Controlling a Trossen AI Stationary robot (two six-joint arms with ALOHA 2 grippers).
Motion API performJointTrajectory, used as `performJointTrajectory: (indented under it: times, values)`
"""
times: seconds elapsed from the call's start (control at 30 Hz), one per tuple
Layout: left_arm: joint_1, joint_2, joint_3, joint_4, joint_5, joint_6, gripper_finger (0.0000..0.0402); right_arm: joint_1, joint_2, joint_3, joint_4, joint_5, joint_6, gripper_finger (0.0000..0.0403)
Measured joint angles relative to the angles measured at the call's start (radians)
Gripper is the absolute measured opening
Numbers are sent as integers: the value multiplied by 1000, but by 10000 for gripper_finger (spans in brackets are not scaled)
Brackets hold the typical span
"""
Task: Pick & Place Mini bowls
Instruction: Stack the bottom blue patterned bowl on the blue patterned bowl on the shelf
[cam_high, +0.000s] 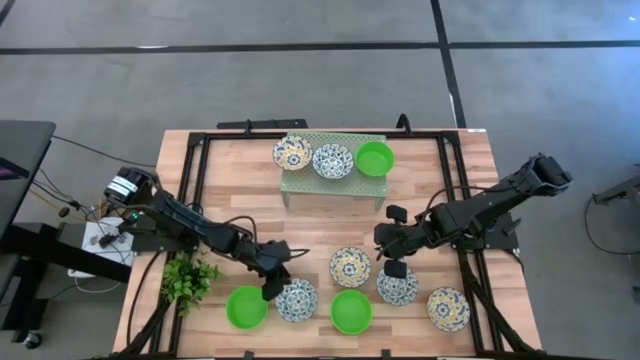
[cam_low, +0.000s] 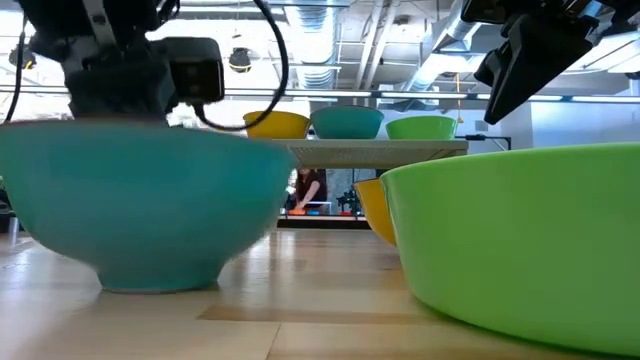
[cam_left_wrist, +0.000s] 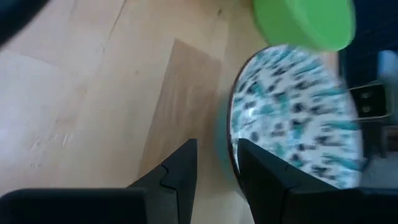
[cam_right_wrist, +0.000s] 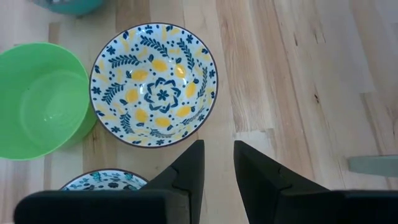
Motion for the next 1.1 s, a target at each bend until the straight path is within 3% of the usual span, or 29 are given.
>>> performJointTrajectory:
  times: [0.27,0.43,0.57,0.8,1.1]
  values:
    - [-6,49,9,0,26,13,109,-1,0,0,1,0,-52,81]
    - [-5,56,9,2,20,52,62,-1,0,0,28,1,-76,81]
    - [0,39,10,10,-26,67,14,0,0,0,168,0,-257,81]
    - [35,-52,8,3,-116,55,23,-15,0,0,427,-81,-542,95]
    - [157,-169,8,3,-206,113,20,-97,142,2,625,-207,-752,169]
